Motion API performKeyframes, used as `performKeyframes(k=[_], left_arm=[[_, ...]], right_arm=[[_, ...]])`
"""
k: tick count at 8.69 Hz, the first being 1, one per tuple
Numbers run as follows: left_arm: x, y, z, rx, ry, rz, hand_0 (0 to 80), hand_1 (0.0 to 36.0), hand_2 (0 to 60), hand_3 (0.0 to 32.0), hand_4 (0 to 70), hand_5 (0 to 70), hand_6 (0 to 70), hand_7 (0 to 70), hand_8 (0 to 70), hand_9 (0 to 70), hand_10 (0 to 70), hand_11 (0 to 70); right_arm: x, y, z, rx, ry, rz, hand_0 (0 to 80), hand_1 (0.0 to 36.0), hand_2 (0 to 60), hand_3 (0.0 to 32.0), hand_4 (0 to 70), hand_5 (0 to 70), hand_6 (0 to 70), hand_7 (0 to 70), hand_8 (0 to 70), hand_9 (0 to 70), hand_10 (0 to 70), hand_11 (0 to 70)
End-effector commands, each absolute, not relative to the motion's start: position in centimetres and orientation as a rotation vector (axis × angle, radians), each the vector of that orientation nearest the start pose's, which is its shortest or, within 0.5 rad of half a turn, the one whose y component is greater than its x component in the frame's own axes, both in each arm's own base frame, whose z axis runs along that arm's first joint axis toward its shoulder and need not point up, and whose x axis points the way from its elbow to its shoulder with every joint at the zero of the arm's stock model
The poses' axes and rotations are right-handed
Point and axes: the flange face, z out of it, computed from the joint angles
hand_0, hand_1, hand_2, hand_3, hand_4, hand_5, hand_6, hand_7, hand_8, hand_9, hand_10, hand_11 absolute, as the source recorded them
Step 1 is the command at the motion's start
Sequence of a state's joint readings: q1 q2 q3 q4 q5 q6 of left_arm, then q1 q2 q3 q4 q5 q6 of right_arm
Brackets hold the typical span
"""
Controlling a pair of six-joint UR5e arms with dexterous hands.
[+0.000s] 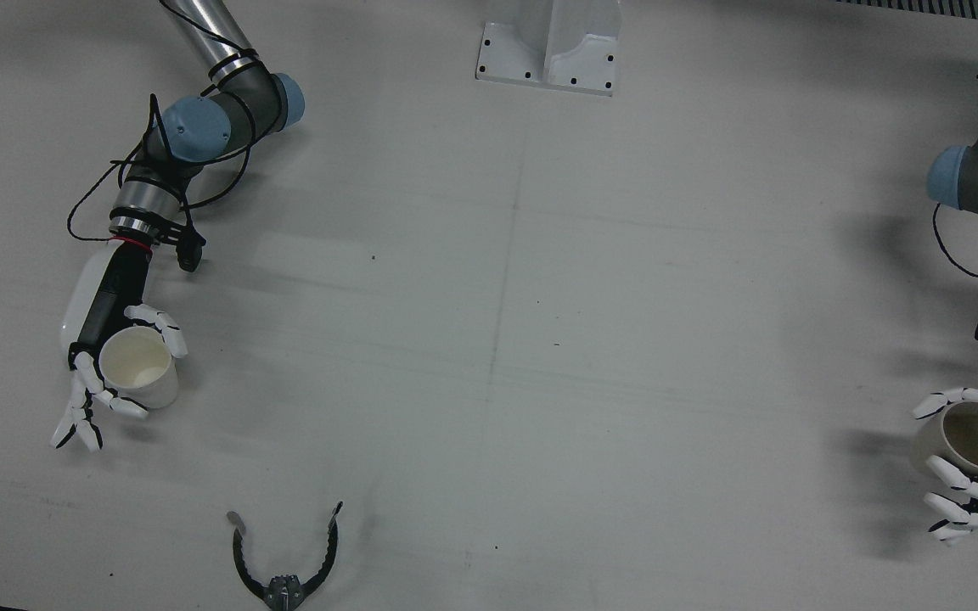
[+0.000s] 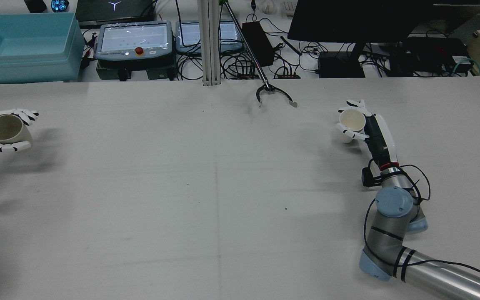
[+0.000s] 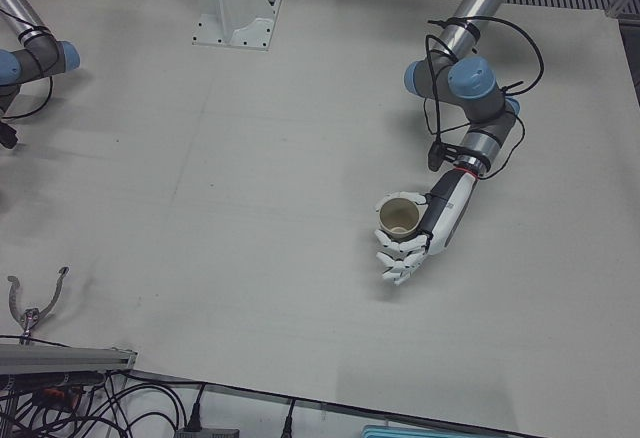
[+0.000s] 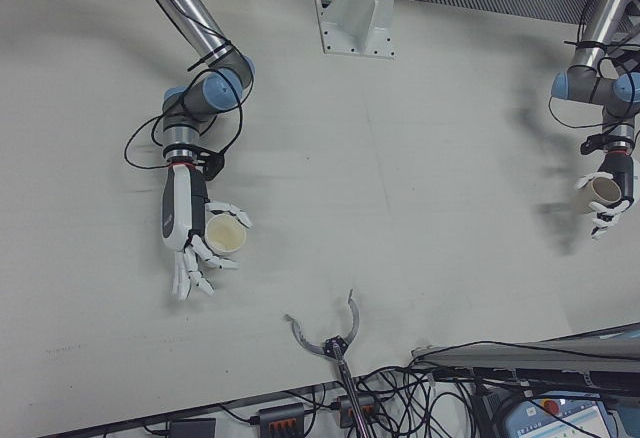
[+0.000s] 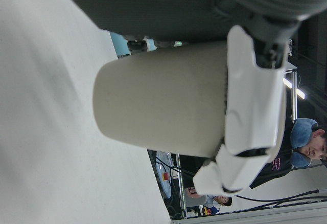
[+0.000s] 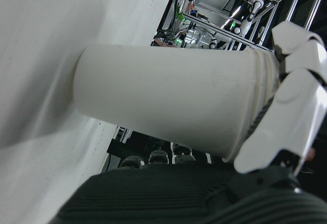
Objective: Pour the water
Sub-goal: 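Grasp the second white paper cup with the right hand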
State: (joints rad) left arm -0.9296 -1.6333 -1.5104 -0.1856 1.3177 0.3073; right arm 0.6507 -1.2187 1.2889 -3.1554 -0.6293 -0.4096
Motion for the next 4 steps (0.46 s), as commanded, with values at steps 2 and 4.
performKeyframes(k=[2, 4], left_arm=[[19.32, -52.21, 66.44, -0.134, 2.143, -1.692, 63.1, 28.3, 28.0, 0.0, 54.8, 46.8, 18.1, 44.6, 11.8, 21.3, 6.5, 11.2], [19.18, -52.17, 66.6, -0.129, 2.14, -1.695, 62.8, 28.1, 27.8, 0.0, 54.4, 46.8, 18.1, 44.5, 11.8, 21.3, 6.5, 11.2]], right_arm=[[-33.21, -53.99, 63.83, -0.481, 2.396, -2.344, 47.0, 16.4, 26.4, 0.0, 22.1, 24.7, 11.9, 16.2, 1.3, 1.8, 0.0, 0.0], [-33.14, -53.94, 63.99, -0.483, 2.395, -2.347, 47.2, 16.4, 26.9, 0.0, 23.1, 25.3, 12.4, 17.9, 1.4, 2.1, 0.0, 0.0]])
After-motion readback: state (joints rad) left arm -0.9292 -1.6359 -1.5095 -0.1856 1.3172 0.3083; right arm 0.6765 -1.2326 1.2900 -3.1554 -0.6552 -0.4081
